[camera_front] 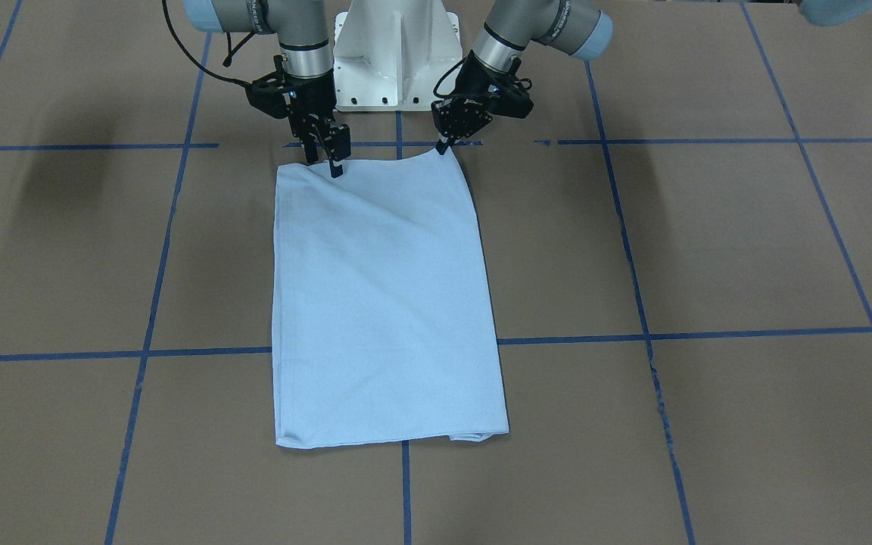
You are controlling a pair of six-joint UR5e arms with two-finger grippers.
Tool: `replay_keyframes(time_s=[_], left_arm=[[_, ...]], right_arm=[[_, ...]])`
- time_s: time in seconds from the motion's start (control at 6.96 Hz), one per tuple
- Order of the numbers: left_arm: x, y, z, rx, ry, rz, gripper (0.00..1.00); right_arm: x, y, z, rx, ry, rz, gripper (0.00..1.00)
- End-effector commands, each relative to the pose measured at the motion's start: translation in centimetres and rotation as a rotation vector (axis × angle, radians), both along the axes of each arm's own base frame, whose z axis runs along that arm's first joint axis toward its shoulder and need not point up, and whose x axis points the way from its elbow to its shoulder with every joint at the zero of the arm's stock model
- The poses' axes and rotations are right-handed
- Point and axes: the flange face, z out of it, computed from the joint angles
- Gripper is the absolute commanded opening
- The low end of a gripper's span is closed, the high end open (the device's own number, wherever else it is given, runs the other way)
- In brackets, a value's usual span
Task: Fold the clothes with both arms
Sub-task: 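Lower both grippers and grasp the near shirt corners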
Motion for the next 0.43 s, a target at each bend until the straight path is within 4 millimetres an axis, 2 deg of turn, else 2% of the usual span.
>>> replay_keyframes(time_s=[0.0,0.14,0.29], left_arm=[[0.0,0.0,0.0,0.000,0.000,0.000,0.00],[0.0,0.0,0.0,-0.001,0.001,-0.002,0.00],[0.0,0.0,0.0,-0.001,0.001,-0.002,0.00]], right_arm=[[-0.6,0.0,0.1,0.000,0.007,0.002,0.76],[-0.5,-0.1,-0.1,0.000,0.004,0.006,0.74],[-0.6,-0.6,-1.0,0.008,-0.012,0.022,0.65]])
